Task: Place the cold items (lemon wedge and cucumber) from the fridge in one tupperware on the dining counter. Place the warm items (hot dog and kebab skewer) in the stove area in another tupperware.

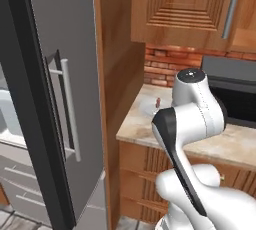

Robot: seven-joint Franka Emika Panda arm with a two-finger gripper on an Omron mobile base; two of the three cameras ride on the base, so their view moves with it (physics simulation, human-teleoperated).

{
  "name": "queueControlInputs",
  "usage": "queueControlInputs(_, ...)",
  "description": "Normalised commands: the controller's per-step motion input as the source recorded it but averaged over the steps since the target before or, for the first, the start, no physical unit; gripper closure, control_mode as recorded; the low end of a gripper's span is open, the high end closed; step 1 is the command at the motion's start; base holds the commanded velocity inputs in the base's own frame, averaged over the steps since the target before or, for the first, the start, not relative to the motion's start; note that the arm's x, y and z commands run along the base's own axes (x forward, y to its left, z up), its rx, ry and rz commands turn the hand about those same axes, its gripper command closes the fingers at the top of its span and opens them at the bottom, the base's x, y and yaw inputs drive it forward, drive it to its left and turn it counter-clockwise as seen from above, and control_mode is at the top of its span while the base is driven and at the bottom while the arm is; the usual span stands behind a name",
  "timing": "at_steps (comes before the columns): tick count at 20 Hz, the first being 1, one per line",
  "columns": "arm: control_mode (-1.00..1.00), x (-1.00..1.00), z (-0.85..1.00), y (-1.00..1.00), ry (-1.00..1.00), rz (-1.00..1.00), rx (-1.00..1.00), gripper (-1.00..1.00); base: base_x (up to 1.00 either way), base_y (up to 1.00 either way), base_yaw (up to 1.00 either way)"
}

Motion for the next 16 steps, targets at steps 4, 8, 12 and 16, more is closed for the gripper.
queueControlInputs(4,1.0,0.0,0.0,0.0,0.0,0.0,0.0,-1.0,0.52,0.0,0.0)
queueControlInputs(8,1.0,0.0,0.0,0.0,0.0,0.0,0.0,-1.0,0.18,-0.19,0.0)
queueControlInputs(12,-1.0,0.26,-0.07,-0.31,-0.02,0.0,0.04,-1.0,0.0,0.0,0.0)
queueControlInputs(16,-1.0,0.52,-0.11,-0.46,0.01,0.01,0.07,-1.0,0.0,0.0,0.0)
